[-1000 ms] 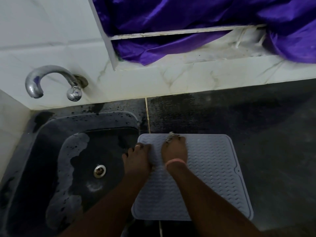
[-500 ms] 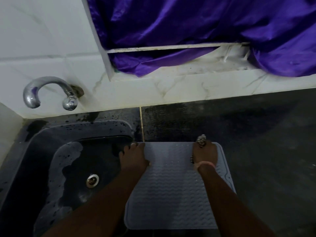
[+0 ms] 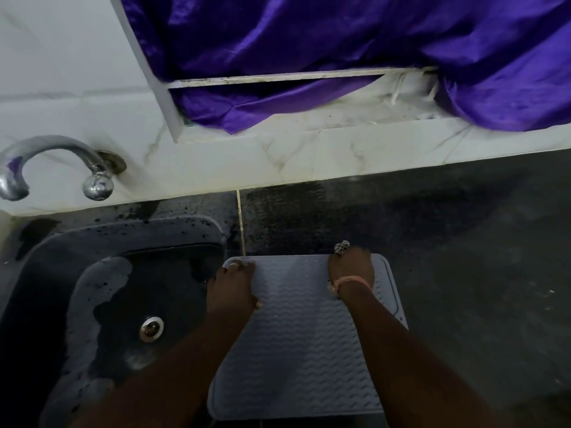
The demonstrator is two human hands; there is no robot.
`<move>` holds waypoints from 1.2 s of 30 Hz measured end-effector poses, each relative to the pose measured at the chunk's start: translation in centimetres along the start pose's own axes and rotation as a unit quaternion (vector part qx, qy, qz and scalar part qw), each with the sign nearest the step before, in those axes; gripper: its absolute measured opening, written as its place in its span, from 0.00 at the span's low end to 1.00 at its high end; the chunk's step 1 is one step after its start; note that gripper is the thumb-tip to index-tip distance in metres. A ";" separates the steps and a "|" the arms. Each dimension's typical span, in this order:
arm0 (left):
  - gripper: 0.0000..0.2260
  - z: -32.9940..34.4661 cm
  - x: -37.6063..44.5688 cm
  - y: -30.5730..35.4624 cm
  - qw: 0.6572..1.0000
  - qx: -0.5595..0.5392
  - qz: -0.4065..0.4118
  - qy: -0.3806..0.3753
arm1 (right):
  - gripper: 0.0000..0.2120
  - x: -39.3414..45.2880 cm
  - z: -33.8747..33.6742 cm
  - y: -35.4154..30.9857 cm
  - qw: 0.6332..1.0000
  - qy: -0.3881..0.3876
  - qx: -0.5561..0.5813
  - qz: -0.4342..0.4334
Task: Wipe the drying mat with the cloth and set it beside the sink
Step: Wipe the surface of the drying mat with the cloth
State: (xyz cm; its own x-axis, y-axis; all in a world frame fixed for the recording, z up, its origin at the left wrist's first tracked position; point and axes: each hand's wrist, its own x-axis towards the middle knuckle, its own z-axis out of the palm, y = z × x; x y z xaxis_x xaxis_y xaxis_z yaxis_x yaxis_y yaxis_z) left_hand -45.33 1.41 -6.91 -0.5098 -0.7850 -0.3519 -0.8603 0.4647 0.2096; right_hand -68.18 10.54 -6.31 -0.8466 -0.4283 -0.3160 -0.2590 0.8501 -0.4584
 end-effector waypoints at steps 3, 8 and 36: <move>0.40 0.3 -0.3 -0.4 1.000 -0.018 -0.003 0.022 | 0.16 -1.8 1.9 -2.2 0.999 -0.018 0.029 0.014; 0.43 1.3 -0.7 -0.6 0.997 -0.041 -0.029 0.064 | 0.16 -5.2 5.6 -5.5 0.998 -0.038 0.010 -0.057; 0.12 3.2 -4.4 -5.5 0.825 -0.523 -0.213 0.024 | 0.11 -7.7 10.3 -11.6 0.921 -0.245 0.102 -0.284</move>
State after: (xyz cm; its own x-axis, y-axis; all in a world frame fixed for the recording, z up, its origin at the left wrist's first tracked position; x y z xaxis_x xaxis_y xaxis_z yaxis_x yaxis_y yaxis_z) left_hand -38.34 3.59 -9.45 -0.1381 -0.8130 -0.5656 -0.4765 -0.4461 0.7576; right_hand -53.86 0.86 -7.13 -0.2762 -0.9161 -0.2906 -0.4605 0.3915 -0.7966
